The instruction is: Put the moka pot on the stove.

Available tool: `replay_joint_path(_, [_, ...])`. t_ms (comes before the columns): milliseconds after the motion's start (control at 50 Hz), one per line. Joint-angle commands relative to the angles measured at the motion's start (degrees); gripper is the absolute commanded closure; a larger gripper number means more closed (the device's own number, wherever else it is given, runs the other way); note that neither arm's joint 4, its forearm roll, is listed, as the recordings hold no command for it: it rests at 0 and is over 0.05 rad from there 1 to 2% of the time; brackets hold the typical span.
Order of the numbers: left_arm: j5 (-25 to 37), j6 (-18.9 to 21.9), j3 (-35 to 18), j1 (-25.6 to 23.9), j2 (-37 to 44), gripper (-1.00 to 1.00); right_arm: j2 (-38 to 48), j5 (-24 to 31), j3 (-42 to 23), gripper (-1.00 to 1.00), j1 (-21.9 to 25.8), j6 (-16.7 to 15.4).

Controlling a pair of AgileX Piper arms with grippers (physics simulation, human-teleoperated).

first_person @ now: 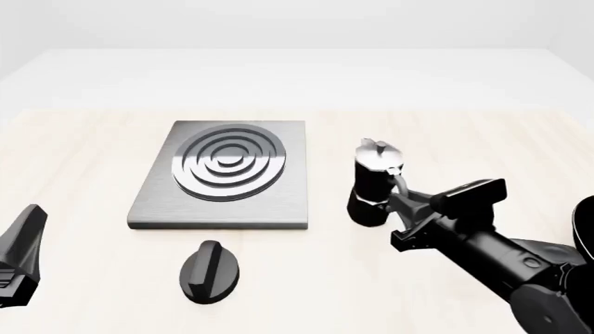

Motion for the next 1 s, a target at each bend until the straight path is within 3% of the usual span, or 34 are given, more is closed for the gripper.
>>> replay_joint_path(20, [0.00,0.00,0.00,0.00,0.00,-1.00,-4.31,2.74,0.43,1.00,0.30,-1.00])
replay_joint_path(400, [0.00,0.00,0.00,0.00,0.00,-1.00,-20.02,13.03,2.99,1.00,-1.35,-2.75])
replay_joint_path(640, [0.00,0.00,0.00,0.00,0.00,-1.00,-24.90,18.44,0.81,1.00,-0.89,-4.43])
replay_joint_path(740, [0.00,0.00,0.00,0.00,0.00,-1.00,-28.85,23.11,-1.63,1.00,-0.72,-5.18])
replay_joint_path(1000, [0.00,0.00,0.00,0.00,0.00,-1.00,-31.89,25.72,-4.57,1.00,0.54,-5.24])
